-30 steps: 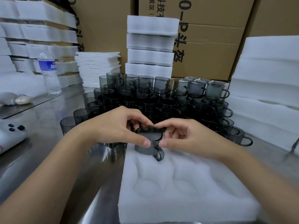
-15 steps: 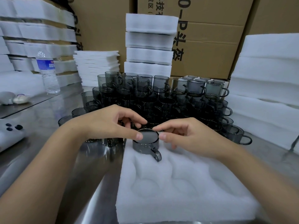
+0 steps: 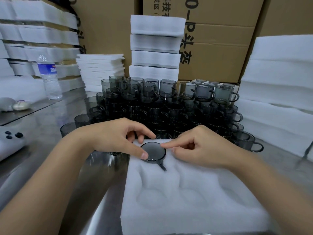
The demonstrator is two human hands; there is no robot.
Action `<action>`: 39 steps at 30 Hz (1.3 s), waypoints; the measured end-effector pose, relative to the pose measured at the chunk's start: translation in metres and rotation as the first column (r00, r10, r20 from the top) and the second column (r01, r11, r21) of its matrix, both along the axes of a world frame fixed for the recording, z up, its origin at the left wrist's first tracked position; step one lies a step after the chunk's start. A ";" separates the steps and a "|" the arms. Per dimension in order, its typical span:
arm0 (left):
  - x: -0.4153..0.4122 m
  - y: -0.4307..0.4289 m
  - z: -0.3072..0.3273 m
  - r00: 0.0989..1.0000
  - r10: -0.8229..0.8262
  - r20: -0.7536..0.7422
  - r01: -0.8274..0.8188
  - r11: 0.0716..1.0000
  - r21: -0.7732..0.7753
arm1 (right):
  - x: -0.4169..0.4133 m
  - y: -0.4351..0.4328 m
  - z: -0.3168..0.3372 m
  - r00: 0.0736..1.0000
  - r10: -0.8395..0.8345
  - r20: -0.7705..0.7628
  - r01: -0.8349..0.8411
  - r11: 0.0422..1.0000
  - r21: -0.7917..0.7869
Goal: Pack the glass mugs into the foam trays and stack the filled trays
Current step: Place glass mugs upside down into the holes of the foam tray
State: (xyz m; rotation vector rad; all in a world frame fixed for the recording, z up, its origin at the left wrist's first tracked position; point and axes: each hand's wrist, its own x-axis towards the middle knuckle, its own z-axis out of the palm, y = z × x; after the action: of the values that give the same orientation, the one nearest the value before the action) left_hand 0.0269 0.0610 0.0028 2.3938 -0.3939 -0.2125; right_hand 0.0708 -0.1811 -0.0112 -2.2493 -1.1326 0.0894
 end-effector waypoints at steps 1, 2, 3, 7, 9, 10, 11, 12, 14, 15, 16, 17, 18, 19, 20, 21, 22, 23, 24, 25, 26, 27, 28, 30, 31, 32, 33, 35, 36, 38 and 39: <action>0.000 -0.001 0.000 1.000 -0.001 0.000 0.001 1.000 0.001 | 0.000 0.000 0.001 1.000 0.001 0.010 -0.001 1.000 -0.012; 0.000 -0.001 0.000 1.000 -0.001 0.001 0.001 1.000 0.001 | -0.001 0.000 0.001 1.000 0.003 0.018 -0.003 1.000 -0.025; 0.000 -0.001 0.000 1.000 -0.001 0.002 0.001 1.000 0.000 | -0.001 0.000 0.002 1.000 0.004 0.024 -0.003 0.999 -0.040; 0.000 -0.001 0.000 1.000 -0.008 -0.002 0.008 1.000 -0.002 | -0.003 0.000 0.006 0.998 -0.002 0.062 0.009 0.994 -0.110; 0.000 -0.001 0.000 1.000 -0.013 -0.007 0.013 1.000 -0.001 | -0.005 0.001 0.008 0.997 -0.003 0.081 0.015 0.988 -0.152; 0.000 0.000 0.000 1.000 -0.016 -0.011 0.016 1.000 -0.001 | -0.005 0.001 0.008 0.995 -0.001 0.095 0.017 0.985 -0.172; 0.000 0.000 0.000 1.000 -0.020 -0.014 0.019 1.000 -0.003 | -0.006 0.001 0.009 0.994 0.001 0.112 0.020 0.982 -0.188; 0.000 0.000 0.000 1.000 -0.022 -0.016 0.022 1.000 -0.006 | -0.006 0.001 0.009 0.991 0.001 0.130 0.025 0.980 -0.200; 0.000 -0.001 0.000 1.000 -0.021 -0.013 0.020 1.000 -0.011 | -0.005 0.000 0.008 0.988 -0.002 0.156 0.035 0.977 -0.208; 0.000 -0.002 -0.001 1.000 -0.018 -0.007 0.018 1.000 -0.014 | -0.005 0.000 0.007 0.987 -0.001 0.159 0.034 0.978 -0.205; 0.001 -0.003 -0.001 1.000 -0.017 -0.001 0.017 1.000 -0.015 | -0.005 0.000 0.006 0.988 0.004 0.157 0.027 0.980 -0.196; 0.001 -0.004 -0.002 1.000 -0.018 0.006 0.018 1.000 -0.013 | -0.005 0.001 0.005 0.989 0.006 0.148 0.020 0.985 -0.174; 0.001 -0.004 -0.002 1.000 -0.019 0.013 0.019 1.000 -0.009 | -0.005 0.001 0.005 0.992 -0.006 0.128 0.021 0.993 -0.120; 0.002 -0.005 -0.003 1.000 -0.019 0.021 0.020 1.000 -0.012 | -0.004 0.002 0.005 0.994 -0.037 0.101 0.039 0.999 -0.021; 0.002 -0.005 -0.003 1.000 -0.016 0.027 0.016 1.000 -0.026 | -0.001 0.002 0.004 0.993 -0.086 0.083 0.076 0.990 0.120; 0.002 -0.006 -0.003 0.999 -0.006 0.040 0.007 0.999 -0.043 | 0.003 0.001 0.005 0.985 -0.157 0.073 0.132 0.952 0.276; 0.002 -0.008 -0.004 0.998 0.010 0.064 -0.006 0.998 -0.057 | 0.008 0.000 0.006 0.969 -0.242 0.054 0.199 0.888 0.414; 0.003 -0.010 -0.006 0.994 0.028 0.104 -0.021 0.998 -0.067 | 0.013 -0.002 0.007 0.943 -0.331 0.025 0.272 0.816 0.511; 0.003 -0.014 -0.008 0.985 0.052 0.166 -0.039 0.996 -0.083 | 0.018 -0.003 0.007 0.909 -0.416 -0.006 0.348 0.753 0.558; 0.003 -0.018 -0.011 0.966 0.076 0.247 -0.051 0.993 -0.104 | 0.022 -0.004 0.006 0.871 -0.491 -0.020 0.420 0.722 0.550; 0.003 -0.024 -0.013 0.937 0.088 0.337 -0.046 0.991 -0.129 | 0.026 -0.005 0.004 0.838 -0.545 -0.007 0.478 0.727 0.493; 0.003 -0.031 -0.016 0.900 0.092 0.426 -0.032 0.989 -0.145 | 0.029 -0.005 0.001 0.823 -0.568 0.028 0.510 0.759 0.404; 0.002 -0.038 -0.020 0.865 0.085 0.495 -0.013 0.989 -0.147 | 0.031 -0.004 -0.002 0.827 -0.558 0.066 0.514 0.798 0.313; 0.001 -0.050 -0.024 0.813 0.050 0.580 0.024 0.992 -0.120 | 0.034 -0.003 -0.007 0.855 -0.509 0.102 0.489 0.855 0.174; 0.001 -0.053 -0.026 0.801 0.040 0.597 0.029 0.994 -0.106 | 0.034 -0.002 -0.008 0.863 -0.493 0.112 0.481 0.869 0.115; 0.001 -0.055 -0.027 0.794 0.044 0.606 0.026 0.994 -0.107 | 0.034 -0.001 -0.008 0.868 -0.482 0.120 0.478 0.876 0.064; 0.001 -0.054 -0.028 0.787 0.060 0.614 0.016 0.993 -0.117 | 0.034 -0.001 -0.009 0.872 -0.474 0.123 0.475 0.880 0.024; 0.002 -0.052 -0.028 0.770 0.101 0.631 -0.003 0.988 -0.154 | 0.035 0.000 -0.010 0.878 -0.461 0.126 0.466 0.885 -0.012; 0.002 -0.052 -0.028 0.763 0.116 0.636 -0.008 0.985 -0.170 | 0.035 0.000 -0.011 0.882 -0.453 0.126 0.458 0.889 -0.012; 0.002 -0.052 -0.029 0.758 0.124 0.640 -0.002 0.982 -0.189 | 0.036 0.000 -0.011 0.889 -0.444 0.110 0.444 0.896 0.029; 0.003 -0.053 -0.029 0.759 0.124 0.639 0.004 0.981 -0.195 | 0.036 0.001 -0.011 0.890 -0.447 0.094 0.442 0.894 0.070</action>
State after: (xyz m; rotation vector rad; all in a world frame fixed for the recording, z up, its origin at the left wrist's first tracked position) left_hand 0.0294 0.0083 -0.0266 2.2234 -0.6169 0.6899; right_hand 0.1065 -0.1806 -0.0225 -2.4358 -0.6335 -0.2465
